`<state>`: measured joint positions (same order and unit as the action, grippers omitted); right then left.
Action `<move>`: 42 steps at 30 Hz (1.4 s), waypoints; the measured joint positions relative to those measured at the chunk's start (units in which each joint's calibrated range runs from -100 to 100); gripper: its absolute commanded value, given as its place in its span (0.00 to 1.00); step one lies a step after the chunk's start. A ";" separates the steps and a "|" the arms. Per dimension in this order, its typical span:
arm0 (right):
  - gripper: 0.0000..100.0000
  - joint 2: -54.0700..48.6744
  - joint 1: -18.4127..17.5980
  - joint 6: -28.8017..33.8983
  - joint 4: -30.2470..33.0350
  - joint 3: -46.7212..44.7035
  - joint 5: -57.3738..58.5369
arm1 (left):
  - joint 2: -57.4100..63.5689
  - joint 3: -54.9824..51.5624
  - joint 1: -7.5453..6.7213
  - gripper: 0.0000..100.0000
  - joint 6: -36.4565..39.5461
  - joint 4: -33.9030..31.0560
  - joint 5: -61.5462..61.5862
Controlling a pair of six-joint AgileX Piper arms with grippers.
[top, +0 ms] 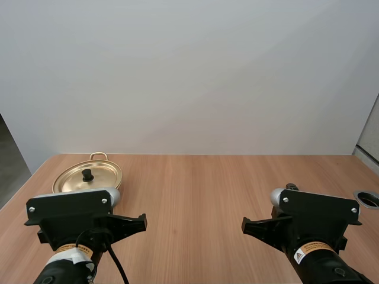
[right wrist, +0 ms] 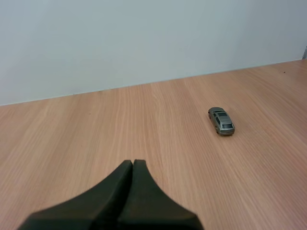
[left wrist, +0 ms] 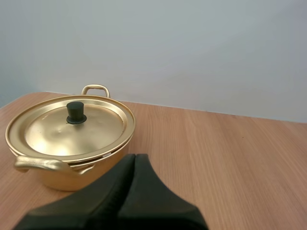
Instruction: Open the pot, put the car inside, and close it
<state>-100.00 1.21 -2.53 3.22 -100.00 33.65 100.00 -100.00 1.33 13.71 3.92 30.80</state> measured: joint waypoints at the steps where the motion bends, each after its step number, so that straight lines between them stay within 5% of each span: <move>1: 0.00 0.00 0.00 0.00 0.00 0.00 0.00 | 0.00 0.00 0.00 0.00 0.00 0.00 0.00; 25: 0.00 0.00 0.00 0.00 -2.52 0.00 -1.36 | 0.00 0.00 0.00 0.00 0.00 0.00 0.00; 32: 0.00 0.00 0.00 -0.19 6.80 0.00 -6.47 | 0.00 0.00 -0.09 0.00 0.00 5.02 -3.41; 42: 0.00 0.00 0.00 -0.19 21.20 0.00 -15.29 | 0.00 0.00 -0.45 0.00 -0.35 4.11 -3.18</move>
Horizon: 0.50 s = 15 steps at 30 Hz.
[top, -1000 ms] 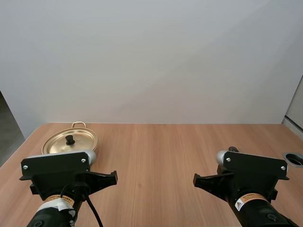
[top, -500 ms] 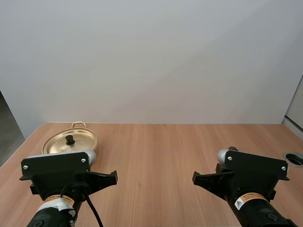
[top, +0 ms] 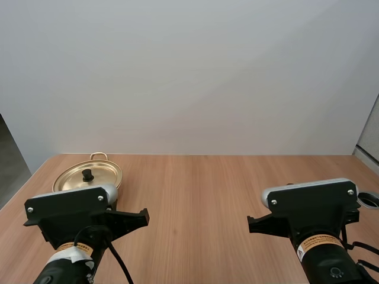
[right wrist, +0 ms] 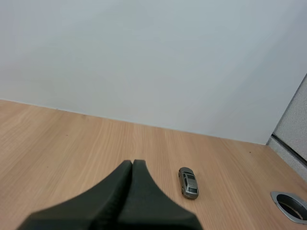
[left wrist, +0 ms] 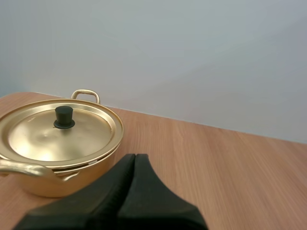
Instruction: Open the pot, put the car inside, and close it
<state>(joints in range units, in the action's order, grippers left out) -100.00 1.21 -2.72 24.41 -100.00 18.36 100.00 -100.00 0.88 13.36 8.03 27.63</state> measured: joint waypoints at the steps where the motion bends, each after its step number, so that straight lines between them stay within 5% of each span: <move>1: 0.00 0.00 0.00 0.00 0.52 0.00 0.74 | 0.00 0.00 0.00 0.00 -0.60 -1.03 0.61; 11: 0.00 0.00 0.00 -2.91 14.59 0.00 -3.50 | 0.00 1.17 0.00 0.00 -13.62 -17.71 -6.91; 15: 0.00 0.00 0.00 0.37 21.38 1.12 -4.67 | 0.00 6.50 0.00 0.00 -18.84 -24.28 -7.66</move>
<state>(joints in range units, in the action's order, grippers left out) -100.00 1.21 -2.35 45.79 -98.88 13.68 100.00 -93.50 0.88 -5.48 -16.25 19.97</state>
